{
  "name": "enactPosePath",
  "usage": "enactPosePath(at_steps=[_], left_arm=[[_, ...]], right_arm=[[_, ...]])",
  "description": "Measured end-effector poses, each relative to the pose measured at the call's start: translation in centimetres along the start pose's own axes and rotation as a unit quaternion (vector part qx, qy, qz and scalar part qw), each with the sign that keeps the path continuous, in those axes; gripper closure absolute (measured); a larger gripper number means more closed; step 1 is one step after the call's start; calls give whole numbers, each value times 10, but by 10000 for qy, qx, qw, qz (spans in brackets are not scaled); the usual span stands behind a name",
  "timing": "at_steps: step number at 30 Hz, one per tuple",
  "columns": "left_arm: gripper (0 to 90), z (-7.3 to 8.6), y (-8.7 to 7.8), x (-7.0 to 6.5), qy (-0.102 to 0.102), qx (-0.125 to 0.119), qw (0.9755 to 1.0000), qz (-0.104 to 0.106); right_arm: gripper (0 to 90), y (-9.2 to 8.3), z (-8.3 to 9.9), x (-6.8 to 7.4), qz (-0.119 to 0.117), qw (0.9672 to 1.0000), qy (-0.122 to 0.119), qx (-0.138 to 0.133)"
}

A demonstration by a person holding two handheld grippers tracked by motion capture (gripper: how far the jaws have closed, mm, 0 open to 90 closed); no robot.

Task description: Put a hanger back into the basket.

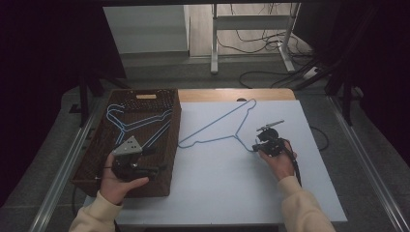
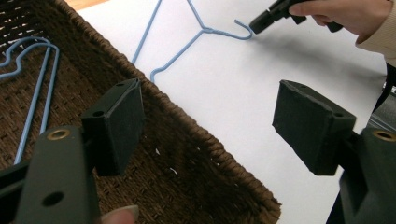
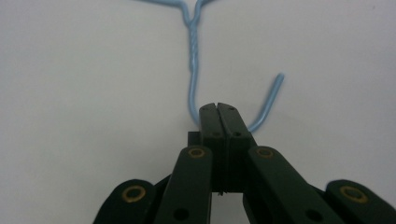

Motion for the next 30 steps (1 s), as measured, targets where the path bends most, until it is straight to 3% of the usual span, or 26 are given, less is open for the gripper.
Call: enactPosePath(at_steps=[3,8,22,30], left_arm=[[247,0,0,1,-10,-1,10000,6],[248,0,-1,2,-30,-19,10000,6],[248,0,-2,0,-14,-22,10000,14],[248,1,0,-1,-1,1,10000,37]], right_arm=[[899,14,-6,-3,-36,9999,98,75],[899,15,-5,0,-43,9999,67,143],[900,-13,34,0,-141,9994,96,310],[900,-35,66,2,-178,9989,118,412]])
Point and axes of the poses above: each handheld gripper's, and its own axes: y roughly forward along the jaws, z roughly out of its underside, x roughly to its left, the point moved 4 cm from there along y, roughly forward along the jaws, and after that the axes turned 3 degrees about -z, right-handed, at the moved point
